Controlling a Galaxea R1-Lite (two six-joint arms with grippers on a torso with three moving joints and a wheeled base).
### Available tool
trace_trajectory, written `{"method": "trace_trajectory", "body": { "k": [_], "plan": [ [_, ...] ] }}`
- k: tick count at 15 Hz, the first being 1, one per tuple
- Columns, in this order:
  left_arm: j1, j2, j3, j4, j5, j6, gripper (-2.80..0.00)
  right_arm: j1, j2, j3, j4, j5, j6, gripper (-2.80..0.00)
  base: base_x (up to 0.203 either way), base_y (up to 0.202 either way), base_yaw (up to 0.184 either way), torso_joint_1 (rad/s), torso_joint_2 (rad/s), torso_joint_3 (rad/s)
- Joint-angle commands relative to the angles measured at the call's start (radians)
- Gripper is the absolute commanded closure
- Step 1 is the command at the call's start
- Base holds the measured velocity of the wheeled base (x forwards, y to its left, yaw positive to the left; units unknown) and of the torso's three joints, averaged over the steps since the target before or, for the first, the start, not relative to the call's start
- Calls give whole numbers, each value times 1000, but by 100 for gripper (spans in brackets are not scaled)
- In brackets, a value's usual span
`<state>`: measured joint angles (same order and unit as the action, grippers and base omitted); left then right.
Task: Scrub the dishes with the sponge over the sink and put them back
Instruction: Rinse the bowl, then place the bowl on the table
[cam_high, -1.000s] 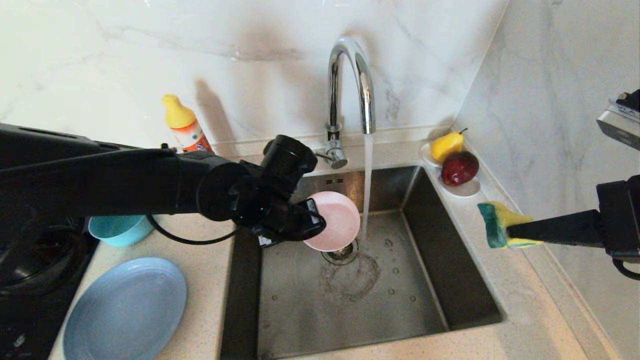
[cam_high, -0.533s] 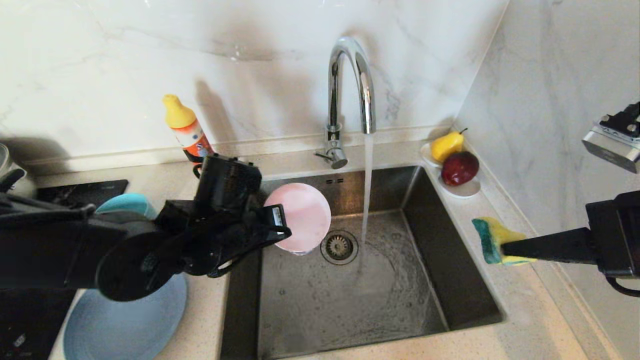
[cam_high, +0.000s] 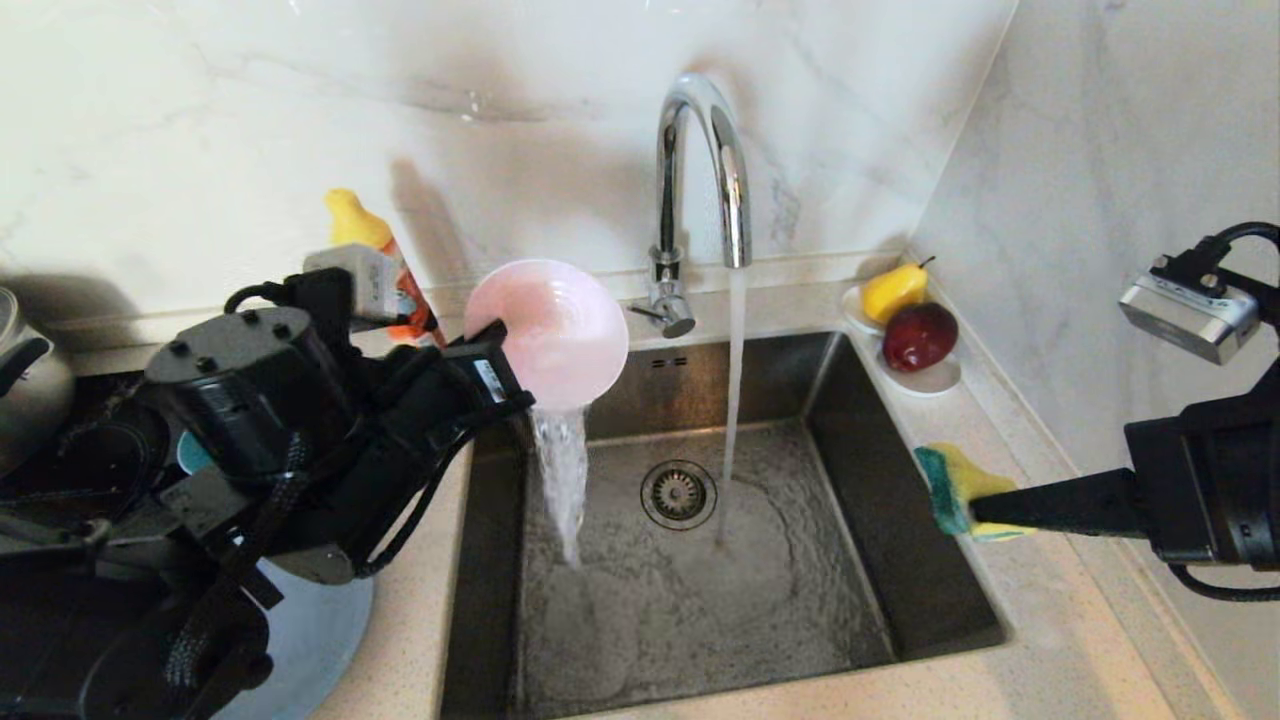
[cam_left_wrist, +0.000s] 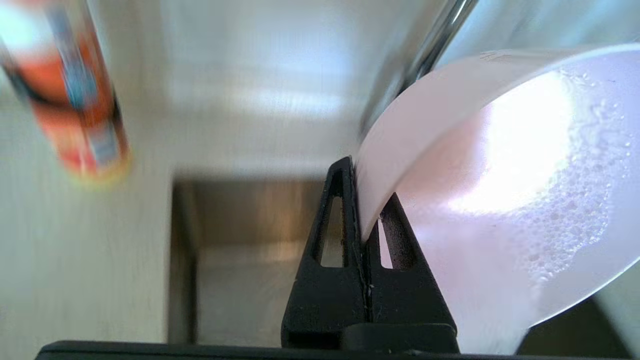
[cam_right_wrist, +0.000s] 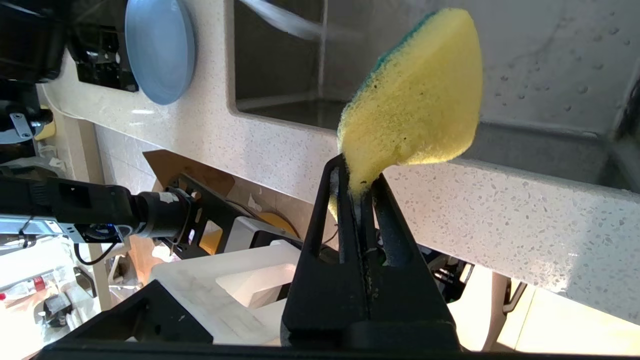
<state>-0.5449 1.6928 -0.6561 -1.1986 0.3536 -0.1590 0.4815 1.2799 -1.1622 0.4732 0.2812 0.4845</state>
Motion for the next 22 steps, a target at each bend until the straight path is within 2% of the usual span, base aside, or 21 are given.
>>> {"method": "trace_trajectory", "body": {
  "k": [1, 4, 6, 14, 15, 17, 19, 22],
  "plan": [
    [7, -6, 37, -146, -23, 21, 0, 0, 12, 12, 1, 3, 3, 0, 0, 0, 0, 0, 0, 0],
    [33, -14, 79, -297, -108, 20, 0, 0, 12, 27, -5, 4, 3, 0, 0, 0, 0, 0, 0, 0],
    [51, -30, 107, -331, -176, 16, 0, 0, 16, 29, -7, 4, 3, 0, 0, 0, 0, 0, 0, 0],
    [78, -65, 119, -319, -205, 23, 0, 0, 13, 26, -7, 26, 3, 0, 0, 0, 0, 0, 0, 0],
    [93, -76, 109, -235, -203, 26, 0, 0, 8, 26, -7, 26, 3, 0, 0, 0, 0, 0, 0, 0],
    [127, -132, 67, 71, -200, 17, 0, -7, 0, 31, -7, 27, 2, 0, 0, 0, 0, 0, 0, 0],
    [152, -234, -36, 495, -201, -35, 0, -10, -9, 39, -6, 27, 1, 0, 0, 0, 0, 0, 0, 0],
    [204, -320, -368, 1161, -197, -198, 0, -12, -23, 68, -7, 24, -1, 0, 0, 0, 0, 0, 0, 0]
  ]
}}
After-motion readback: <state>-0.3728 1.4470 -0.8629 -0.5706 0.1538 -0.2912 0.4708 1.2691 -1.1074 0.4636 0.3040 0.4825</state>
